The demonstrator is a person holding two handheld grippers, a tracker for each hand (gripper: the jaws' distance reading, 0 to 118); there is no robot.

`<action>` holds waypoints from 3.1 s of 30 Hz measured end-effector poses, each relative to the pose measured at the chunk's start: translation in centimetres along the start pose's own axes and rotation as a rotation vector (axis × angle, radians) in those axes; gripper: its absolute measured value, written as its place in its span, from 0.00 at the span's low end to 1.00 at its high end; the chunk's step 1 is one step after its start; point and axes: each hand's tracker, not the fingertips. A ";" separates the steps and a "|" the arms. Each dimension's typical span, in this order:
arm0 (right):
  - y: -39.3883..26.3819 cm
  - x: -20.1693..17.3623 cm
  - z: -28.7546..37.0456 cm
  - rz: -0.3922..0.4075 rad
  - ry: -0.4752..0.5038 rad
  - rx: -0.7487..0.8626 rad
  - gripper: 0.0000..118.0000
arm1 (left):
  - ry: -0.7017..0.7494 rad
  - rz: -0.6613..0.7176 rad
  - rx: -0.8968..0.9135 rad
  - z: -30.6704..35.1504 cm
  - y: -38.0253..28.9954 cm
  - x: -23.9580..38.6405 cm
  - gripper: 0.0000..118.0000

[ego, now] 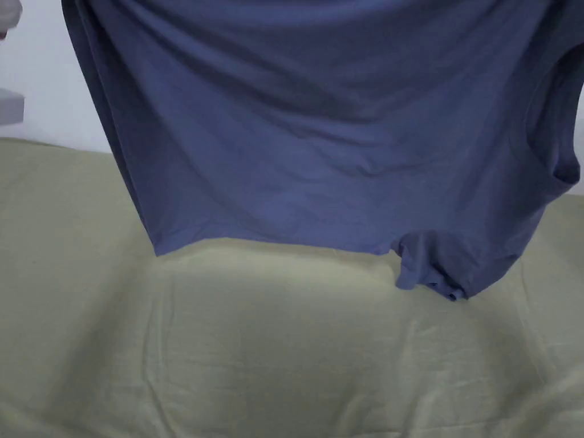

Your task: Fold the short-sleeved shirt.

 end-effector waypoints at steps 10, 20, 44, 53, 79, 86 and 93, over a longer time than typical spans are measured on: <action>-5.6 -3.1 8.8 0.028 0.114 -0.095 0.00 | -0.060 -0.025 -0.077 8.5 -8.9 -0.2 0.03; -16.4 -5.3 20.6 -0.096 0.168 -0.218 0.00 | -0.140 0.053 -0.117 19.1 -18.9 0.8 0.03; -33.1 -10.4 36.9 -0.333 0.135 -0.534 0.17 | -0.255 0.316 -0.370 31.1 -37.4 3.0 0.14; -30.2 -13.6 38.4 -0.266 0.048 -0.472 0.62 | -0.233 0.491 -0.298 33.6 -34.5 3.7 1.00; -33.6 -19.0 44.3 -0.281 -0.066 -0.529 0.00 | 0.073 0.348 -0.584 33.6 -40.4 10.6 0.92; -34.9 -16.0 41.9 -0.299 -0.073 -0.593 0.64 | 0.007 0.417 -0.678 27.7 -42.3 10.3 0.76; -38.5 -14.2 36.7 -0.250 -0.080 -0.748 0.64 | -0.025 0.302 -0.655 27.7 -41.0 11.9 0.05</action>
